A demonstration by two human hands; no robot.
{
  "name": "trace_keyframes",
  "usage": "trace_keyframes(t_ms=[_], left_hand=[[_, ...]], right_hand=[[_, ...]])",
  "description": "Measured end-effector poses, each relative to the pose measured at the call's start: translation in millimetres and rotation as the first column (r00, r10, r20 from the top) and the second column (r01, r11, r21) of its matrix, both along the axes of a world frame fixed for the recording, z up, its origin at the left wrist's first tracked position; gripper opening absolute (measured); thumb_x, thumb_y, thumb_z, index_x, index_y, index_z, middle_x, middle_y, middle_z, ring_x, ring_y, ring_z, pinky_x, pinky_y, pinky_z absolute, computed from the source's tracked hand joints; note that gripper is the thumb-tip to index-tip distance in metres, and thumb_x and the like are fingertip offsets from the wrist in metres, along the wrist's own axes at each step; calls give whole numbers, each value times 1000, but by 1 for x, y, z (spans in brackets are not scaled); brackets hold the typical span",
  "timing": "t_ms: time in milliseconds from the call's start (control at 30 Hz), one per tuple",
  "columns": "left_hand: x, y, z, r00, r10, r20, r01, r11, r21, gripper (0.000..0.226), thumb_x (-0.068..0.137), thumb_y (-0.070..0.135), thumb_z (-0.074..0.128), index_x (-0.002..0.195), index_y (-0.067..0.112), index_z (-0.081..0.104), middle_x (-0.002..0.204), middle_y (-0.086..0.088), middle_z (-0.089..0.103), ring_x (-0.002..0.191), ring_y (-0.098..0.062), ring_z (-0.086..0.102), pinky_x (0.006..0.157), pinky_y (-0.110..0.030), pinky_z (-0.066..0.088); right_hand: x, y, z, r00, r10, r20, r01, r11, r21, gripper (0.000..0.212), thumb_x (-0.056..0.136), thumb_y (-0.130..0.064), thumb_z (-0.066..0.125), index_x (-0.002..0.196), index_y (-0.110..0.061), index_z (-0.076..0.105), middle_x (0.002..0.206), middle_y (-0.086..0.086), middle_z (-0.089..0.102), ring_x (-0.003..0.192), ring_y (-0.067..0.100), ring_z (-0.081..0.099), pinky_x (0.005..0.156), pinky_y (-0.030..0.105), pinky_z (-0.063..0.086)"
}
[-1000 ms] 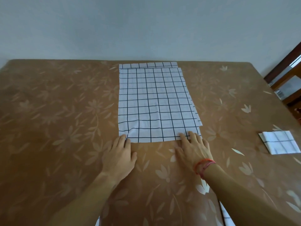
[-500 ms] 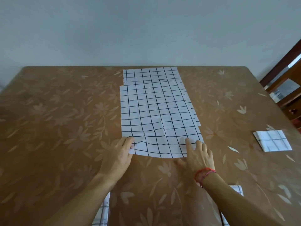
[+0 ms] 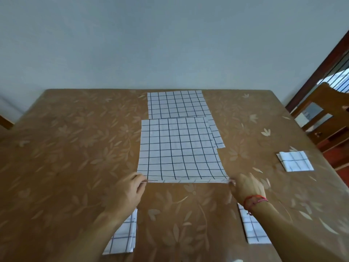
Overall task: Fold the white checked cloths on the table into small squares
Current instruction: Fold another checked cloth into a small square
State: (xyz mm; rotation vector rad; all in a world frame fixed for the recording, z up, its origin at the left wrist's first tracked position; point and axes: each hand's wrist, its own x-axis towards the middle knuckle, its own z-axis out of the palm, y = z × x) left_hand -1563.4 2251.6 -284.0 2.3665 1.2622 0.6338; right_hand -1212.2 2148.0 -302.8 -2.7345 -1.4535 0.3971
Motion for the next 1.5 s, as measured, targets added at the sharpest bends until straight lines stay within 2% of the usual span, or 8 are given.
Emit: trace_keyframes(t_ms=[333, 500, 733, 933, 1100, 1267, 1400, 1500], left_hand=[[-26, -47, 18, 998, 14, 64, -7, 993, -115, 12, 87, 3, 68, 89, 15, 71, 83, 10, 67, 74, -6, 63, 71, -20, 47], [-30, -44, 26, 995, 66, 76, -54, 986, -157, 15, 89, 7, 66, 91, 21, 69, 83, 20, 63, 75, 0, 62, 68, -24, 52], [-6, -11, 52, 987, 148, 55, -141, 984, -108, 12, 91, 9, 63, 84, 15, 70, 72, 12, 60, 76, 13, 54, 64, -3, 36], [18, 41, 35, 975, 207, 79, -197, 973, -117, 38, 93, 13, 56, 61, 24, 40, 52, 9, 33, 47, -8, 32, 49, -23, 23], [31, 89, 5, 963, 265, 45, -260, 961, -96, 38, 94, 16, 53, 59, 14, 39, 51, -1, 37, 47, -13, 30, 48, -31, 22], [44, 107, -12, 957, 290, 20, -287, 953, -91, 2, 89, 5, 62, 88, 7, 62, 81, -6, 61, 75, -24, 53, 60, -24, 30], [47, 96, -35, 988, 145, -46, -140, 985, 103, 35, 86, 18, 62, 119, 10, 58, 117, -3, 58, 108, -22, 54, 94, -24, 37], [53, 56, -54, 987, -27, -160, 44, 994, 101, 39, 88, 30, 52, 125, 18, 57, 129, 3, 53, 119, -16, 51, 96, -33, 47]], right_hand=[[-25, -55, 58, 996, -26, -83, 26, 1000, 3, 11, 77, -29, 59, 79, -32, 69, 81, 0, 68, 85, 23, 63, 70, 30, 53], [-27, -54, 71, 997, -17, -79, 19, 999, 31, 21, 74, -26, 55, 54, -26, 50, 62, -1, 60, 66, 24, 56, 61, 28, 49], [-17, -20, 79, 981, -65, -181, 104, 972, 213, 24, 73, -28, 68, 59, -14, 56, 56, 2, 61, 61, 26, 60, 56, 32, 51], [-6, 30, 73, 898, -161, -410, 303, 901, 310, 20, 78, -24, 72, 67, -10, 64, 56, 5, 66, 52, 14, 67, 64, 33, 55], [0, 81, 41, 763, -182, -620, 457, 830, 319, 7, 82, -12, 70, 82, -5, 67, 65, 9, 71, 47, 17, 68, 44, 22, 53], [6, 115, 6, 693, -242, -679, 569, 762, 309, 14, 82, -8, 70, 74, -13, 60, 66, 11, 69, 50, 20, 69, 51, 29, 59], [15, 138, -18, 646, -292, -705, 627, 730, 272, 13, 80, -7, 70, 75, -14, 60, 62, 16, 69, 53, 27, 70, 63, 47, 60], [17, 150, -28, 665, -307, -681, 617, 739, 269, 7, 80, -8, 68, 80, -12, 63, 63, 13, 69, 52, 25, 70, 63, 46, 61]])
